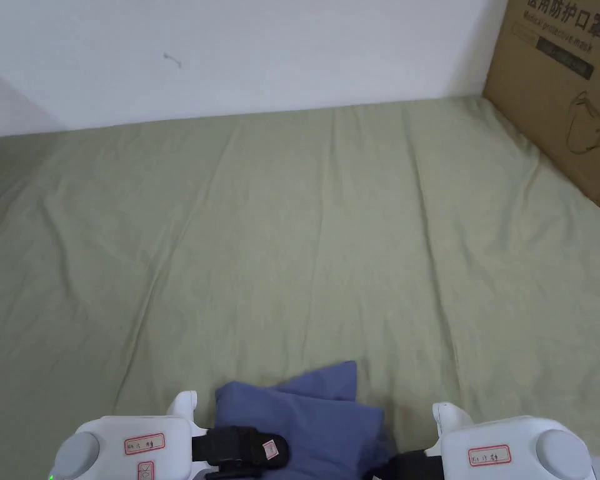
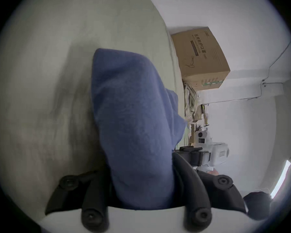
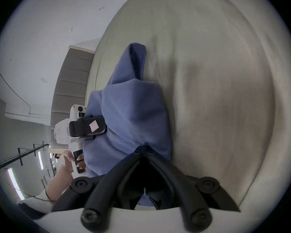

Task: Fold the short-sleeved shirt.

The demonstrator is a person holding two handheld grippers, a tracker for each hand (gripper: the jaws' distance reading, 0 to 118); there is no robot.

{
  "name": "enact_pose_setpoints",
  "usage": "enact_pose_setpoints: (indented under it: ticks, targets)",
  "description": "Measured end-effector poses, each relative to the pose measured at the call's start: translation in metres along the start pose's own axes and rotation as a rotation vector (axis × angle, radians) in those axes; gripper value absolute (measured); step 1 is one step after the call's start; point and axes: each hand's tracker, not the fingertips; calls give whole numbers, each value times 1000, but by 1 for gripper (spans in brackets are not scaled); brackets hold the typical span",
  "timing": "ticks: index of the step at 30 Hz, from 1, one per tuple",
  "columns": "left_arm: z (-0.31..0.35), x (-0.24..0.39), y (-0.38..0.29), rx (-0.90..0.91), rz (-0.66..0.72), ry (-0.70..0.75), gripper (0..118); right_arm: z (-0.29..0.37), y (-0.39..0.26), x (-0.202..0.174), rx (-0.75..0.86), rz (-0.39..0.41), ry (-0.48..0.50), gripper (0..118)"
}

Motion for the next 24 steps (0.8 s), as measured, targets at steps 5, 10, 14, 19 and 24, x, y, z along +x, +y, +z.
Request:
enact_pose_setpoints:
  ticks: [5, 10, 14, 19, 24]
  targets:
    - [28, 13, -7, 56, -20, -48, 27, 34, -3, -62, 179, 87, -65, 1]
    - [90, 16, -10, 105, -69, -4, 27, 39, -4, -142, 296, 306, -350, 1]
    - [157, -1, -9, 142, -88, 81, 27, 2, -10, -191, 344, 406, -510, 1]
    - [252, -28, -3, 198, -102, 194, 27, -54, -16, -233, 260, 392, -479, 1]
    - [334, -55, 12, 245, -72, 364, 28, -102, -27, -269, 283, 414, -533, 1]
